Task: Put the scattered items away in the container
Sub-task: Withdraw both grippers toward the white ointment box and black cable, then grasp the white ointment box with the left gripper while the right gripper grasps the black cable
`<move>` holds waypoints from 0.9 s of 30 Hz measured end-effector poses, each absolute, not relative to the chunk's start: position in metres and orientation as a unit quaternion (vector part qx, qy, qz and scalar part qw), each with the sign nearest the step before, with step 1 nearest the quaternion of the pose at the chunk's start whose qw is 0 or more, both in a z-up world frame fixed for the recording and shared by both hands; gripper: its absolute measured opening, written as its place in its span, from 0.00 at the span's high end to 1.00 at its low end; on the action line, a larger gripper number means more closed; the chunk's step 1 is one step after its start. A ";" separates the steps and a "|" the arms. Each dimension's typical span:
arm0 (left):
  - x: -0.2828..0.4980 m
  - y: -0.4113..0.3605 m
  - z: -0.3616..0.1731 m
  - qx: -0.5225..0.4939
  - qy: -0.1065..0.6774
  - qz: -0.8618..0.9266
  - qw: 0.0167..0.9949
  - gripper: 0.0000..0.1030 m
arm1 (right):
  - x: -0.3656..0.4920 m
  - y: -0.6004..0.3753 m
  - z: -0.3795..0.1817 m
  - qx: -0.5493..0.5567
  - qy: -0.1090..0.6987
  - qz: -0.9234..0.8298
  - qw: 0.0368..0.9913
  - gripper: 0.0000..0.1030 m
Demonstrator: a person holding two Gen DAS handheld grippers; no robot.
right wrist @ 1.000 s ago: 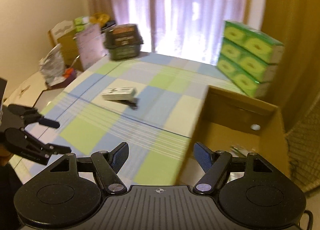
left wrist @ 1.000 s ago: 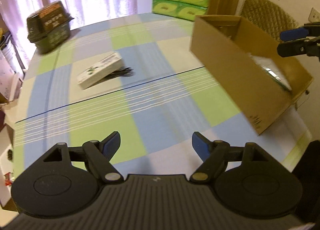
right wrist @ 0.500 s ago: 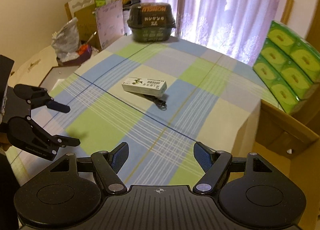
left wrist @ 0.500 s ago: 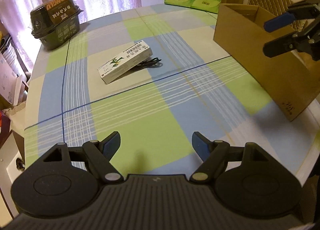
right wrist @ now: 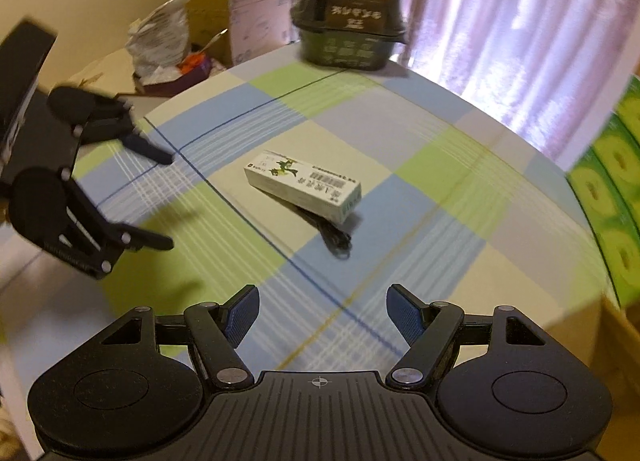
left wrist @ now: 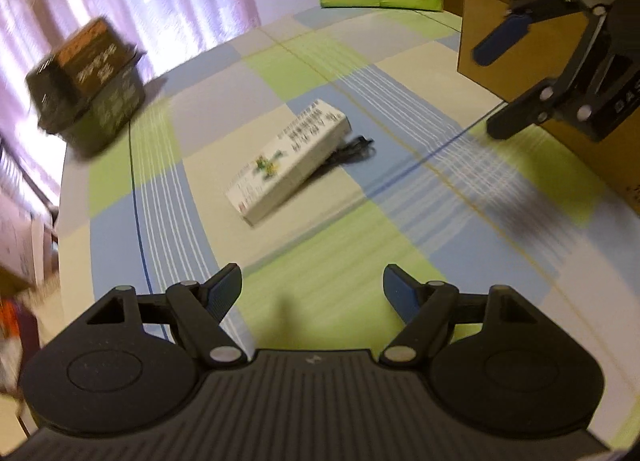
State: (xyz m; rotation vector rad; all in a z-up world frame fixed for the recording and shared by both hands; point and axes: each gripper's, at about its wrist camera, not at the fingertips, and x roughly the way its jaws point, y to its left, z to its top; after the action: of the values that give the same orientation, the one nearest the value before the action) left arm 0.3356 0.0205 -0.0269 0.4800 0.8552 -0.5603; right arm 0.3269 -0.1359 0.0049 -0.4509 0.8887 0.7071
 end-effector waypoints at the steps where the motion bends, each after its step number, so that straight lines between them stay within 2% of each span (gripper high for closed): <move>1: 0.343 0.019 -0.027 0.238 0.399 -0.274 0.842 0.28 | 0.333 -0.134 0.001 -0.214 0.418 0.336 0.816 0.25; 12: 0.416 -0.011 -0.044 0.334 0.365 -0.355 0.793 0.35 | 0.383 -0.115 -0.038 -0.243 0.423 0.381 0.785 0.26; 13: 0.422 -0.012 -0.046 0.340 0.365 -0.359 0.789 0.35 | 0.386 -0.114 -0.041 -0.244 0.424 0.383 0.784 0.28; 14: 0.427 -0.012 -0.048 0.345 0.365 -0.366 0.784 0.35 | 0.390 -0.113 -0.044 -0.244 0.426 0.385 0.781 0.37; 15: 0.432 -0.013 -0.050 0.349 0.365 -0.371 0.779 0.35 | 0.393 -0.112 -0.047 -0.244 0.429 0.386 0.779 0.39; 21: 0.459 -0.015 -0.064 0.348 0.375 -0.391 0.765 0.35 | 0.405 -0.106 -0.064 -0.249 0.429 0.396 0.773 0.39; 23: 0.465 -0.016 -0.069 0.343 0.387 -0.398 0.758 0.47 | 0.408 -0.104 -0.069 -0.251 0.427 0.397 0.773 0.39; 24: 0.467 -0.016 -0.071 0.344 0.393 -0.400 0.753 0.56 | 0.410 -0.102 -0.070 -0.252 0.426 0.395 0.774 0.39; 27: 0.462 -0.012 -0.067 0.338 0.398 -0.410 0.748 0.64 | 0.415 -0.100 -0.072 -0.245 0.420 0.394 0.780 0.39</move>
State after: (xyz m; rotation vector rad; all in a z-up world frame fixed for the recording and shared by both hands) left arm 0.4624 -0.0120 -0.0667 0.7384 0.8713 -0.8964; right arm 0.4152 -0.0997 -0.0717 -0.5294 0.9070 0.8509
